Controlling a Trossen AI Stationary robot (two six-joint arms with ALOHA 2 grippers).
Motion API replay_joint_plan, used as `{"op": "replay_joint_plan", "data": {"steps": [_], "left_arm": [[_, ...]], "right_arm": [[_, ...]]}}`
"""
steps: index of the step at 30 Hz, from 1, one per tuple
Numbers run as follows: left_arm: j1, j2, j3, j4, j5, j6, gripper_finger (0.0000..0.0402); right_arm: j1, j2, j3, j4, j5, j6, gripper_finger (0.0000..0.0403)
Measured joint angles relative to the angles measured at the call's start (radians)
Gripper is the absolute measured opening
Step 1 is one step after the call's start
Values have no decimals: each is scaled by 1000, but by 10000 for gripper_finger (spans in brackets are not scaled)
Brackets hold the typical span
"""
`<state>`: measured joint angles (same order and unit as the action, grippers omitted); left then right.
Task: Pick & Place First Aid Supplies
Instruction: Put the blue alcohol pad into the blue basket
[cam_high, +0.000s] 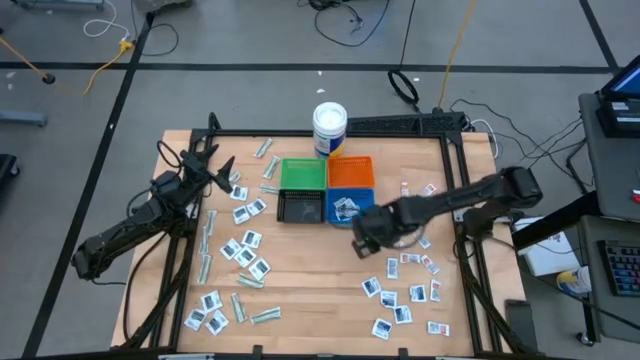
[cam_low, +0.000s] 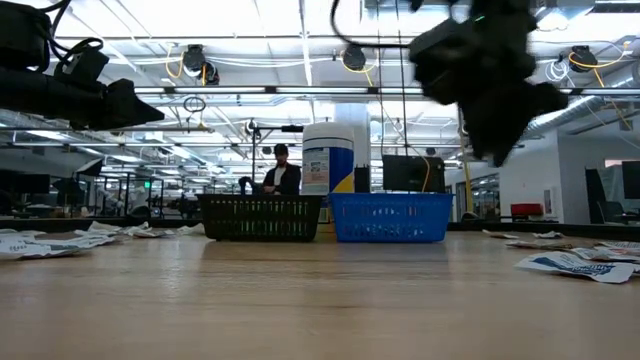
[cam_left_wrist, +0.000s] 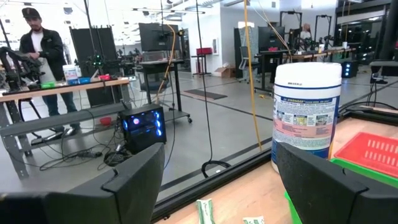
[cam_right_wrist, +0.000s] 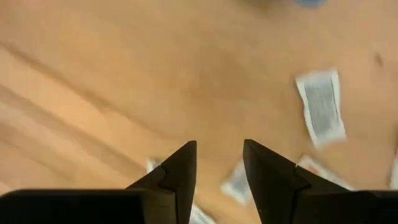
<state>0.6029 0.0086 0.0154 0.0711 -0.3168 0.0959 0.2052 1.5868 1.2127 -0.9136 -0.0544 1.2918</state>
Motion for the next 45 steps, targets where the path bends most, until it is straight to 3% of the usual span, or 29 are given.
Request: {"op": "replay_joint_plan", "data": {"steps": [10,23,29,39,45], "left_arm": [[0,0,0,0,0,0,308],[0,0,0,0,0,0,308],[0,0,0,0,0,0,308],[0,0,0,0,0,0,308],[0,0,0,0,0,0,308]], "right_arm": [[251,-108,-115,-31,14,246,125],[488,-136,-120,-126,54,606,125],[540,-130,-120,-143,53,713,125],[550,-39,-121,-133,51,707,125],[550,7,-178,3,37,702,125]]}}
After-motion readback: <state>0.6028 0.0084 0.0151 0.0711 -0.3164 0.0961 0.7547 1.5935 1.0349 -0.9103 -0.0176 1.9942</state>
